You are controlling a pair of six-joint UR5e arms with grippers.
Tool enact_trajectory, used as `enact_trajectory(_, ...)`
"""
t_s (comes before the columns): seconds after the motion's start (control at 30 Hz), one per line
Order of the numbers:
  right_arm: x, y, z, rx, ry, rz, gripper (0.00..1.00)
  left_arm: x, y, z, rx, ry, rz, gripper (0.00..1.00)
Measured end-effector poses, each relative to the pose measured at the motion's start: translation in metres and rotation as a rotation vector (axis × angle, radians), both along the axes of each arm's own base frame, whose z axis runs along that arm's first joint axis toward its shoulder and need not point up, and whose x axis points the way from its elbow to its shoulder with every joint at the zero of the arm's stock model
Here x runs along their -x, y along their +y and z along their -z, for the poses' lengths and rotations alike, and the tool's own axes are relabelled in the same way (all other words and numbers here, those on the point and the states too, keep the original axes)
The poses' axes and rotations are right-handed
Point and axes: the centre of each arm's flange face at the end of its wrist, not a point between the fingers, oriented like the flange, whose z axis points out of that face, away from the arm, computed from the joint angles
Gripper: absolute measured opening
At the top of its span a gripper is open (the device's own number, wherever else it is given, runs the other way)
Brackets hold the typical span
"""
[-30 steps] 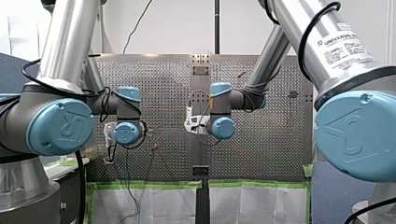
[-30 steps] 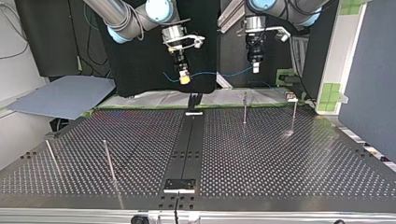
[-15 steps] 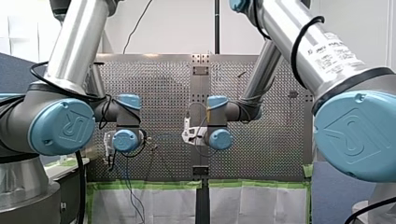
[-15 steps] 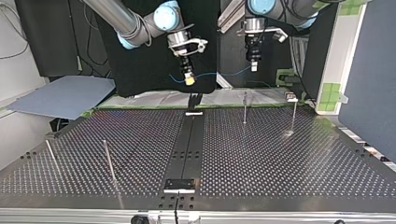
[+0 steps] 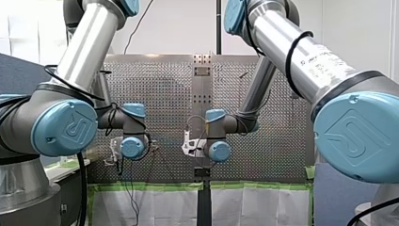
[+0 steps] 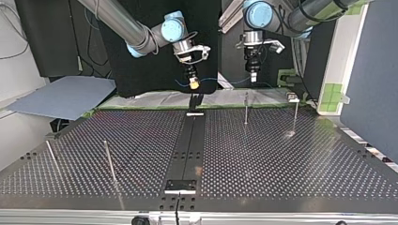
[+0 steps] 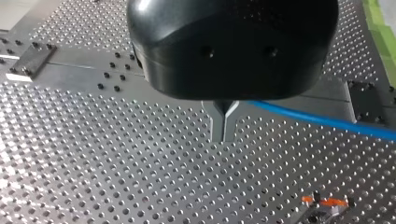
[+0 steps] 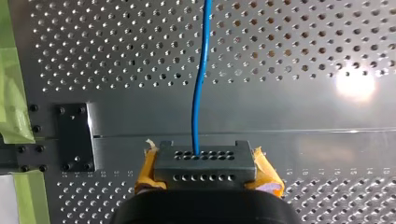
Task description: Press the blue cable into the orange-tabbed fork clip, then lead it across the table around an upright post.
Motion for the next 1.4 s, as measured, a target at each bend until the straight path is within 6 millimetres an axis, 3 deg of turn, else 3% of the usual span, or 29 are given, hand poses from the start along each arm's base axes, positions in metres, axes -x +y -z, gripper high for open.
enact_trajectory(0.47, -0.008, -0.036, -0.007, 0.026, -0.027, 0.012, 0.0, -0.01, 0.009, 0.045, -0.023, 0.096, -0.017, 0.0)
enact_trajectory(0.67, -0.008, -0.041, 0.013, 0.011, -0.007, 0.006, 0.0, -0.018, 0.011, 0.062, -0.028, 0.131, -0.004, 0.0)
enact_trajectory(0.87, -0.008, -0.041, 0.031, -0.004, 0.006, 0.003, 0.0, -0.032, 0.011, 0.063, -0.025, 0.139, 0.014, 0.0)
enact_trajectory(1.4, -0.011, -0.059, 0.029, 0.009, -0.009, 0.003, 0.0, -0.064, 0.019, 0.057, -0.009, 0.133, 0.02, 0.0)
